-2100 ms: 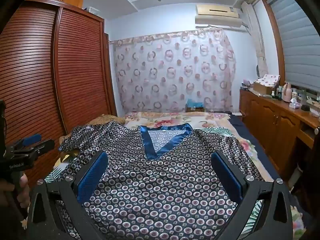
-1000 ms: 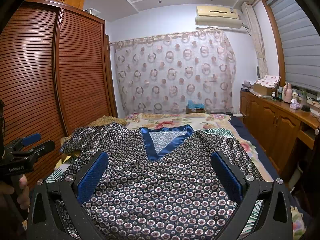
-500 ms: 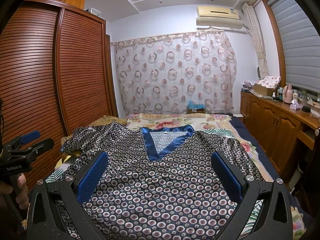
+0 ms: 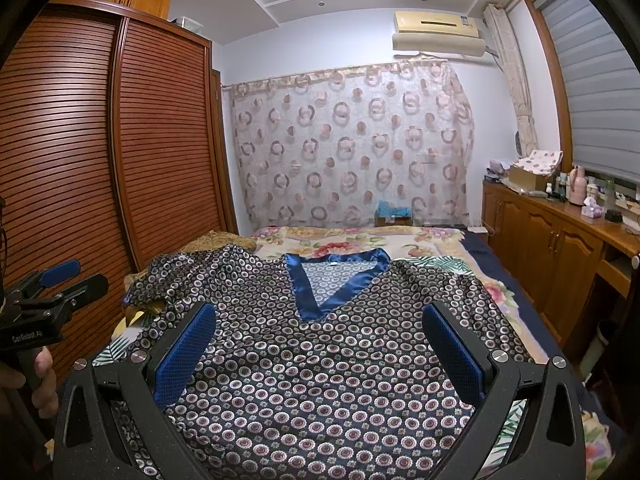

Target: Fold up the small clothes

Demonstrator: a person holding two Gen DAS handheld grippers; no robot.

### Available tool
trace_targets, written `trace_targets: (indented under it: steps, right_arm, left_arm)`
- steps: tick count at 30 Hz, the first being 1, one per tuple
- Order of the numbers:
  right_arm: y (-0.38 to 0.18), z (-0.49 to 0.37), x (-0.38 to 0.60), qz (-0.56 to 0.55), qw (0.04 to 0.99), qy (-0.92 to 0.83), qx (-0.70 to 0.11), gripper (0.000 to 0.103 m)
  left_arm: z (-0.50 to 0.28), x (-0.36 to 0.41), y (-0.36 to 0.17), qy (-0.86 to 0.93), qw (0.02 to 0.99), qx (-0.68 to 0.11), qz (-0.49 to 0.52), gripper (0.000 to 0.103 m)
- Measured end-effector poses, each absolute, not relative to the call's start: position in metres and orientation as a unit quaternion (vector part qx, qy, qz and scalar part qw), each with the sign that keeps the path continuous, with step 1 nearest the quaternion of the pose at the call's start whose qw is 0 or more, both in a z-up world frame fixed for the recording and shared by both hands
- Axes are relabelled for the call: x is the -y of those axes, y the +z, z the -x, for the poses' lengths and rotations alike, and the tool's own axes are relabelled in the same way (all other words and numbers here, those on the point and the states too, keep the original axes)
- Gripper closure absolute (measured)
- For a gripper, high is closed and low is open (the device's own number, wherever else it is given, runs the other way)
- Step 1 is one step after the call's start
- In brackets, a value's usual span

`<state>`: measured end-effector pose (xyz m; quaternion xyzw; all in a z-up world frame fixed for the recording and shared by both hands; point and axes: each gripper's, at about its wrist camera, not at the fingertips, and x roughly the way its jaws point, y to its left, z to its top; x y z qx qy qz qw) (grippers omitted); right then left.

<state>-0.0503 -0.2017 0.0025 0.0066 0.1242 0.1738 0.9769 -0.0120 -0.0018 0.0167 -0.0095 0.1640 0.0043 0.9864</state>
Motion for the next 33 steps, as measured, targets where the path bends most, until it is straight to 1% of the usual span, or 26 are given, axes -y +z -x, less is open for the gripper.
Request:
trace_targets:
  steps: [28,33]
  right_arm:
    - [0.003,0.049,0.202,-0.006,0.976,0.180,-0.123,0.000]
    - [-0.002,0.041,0.200,-0.002,0.972,0.192,-0.133,0.000]
  left_arm:
    - [0.010,-0.002,0.020,0.004,0.986,-0.168,0.013,0.000]
    - [0.001,-0.013,0.010,0.006,0.984,-0.179,0.017,0.000]
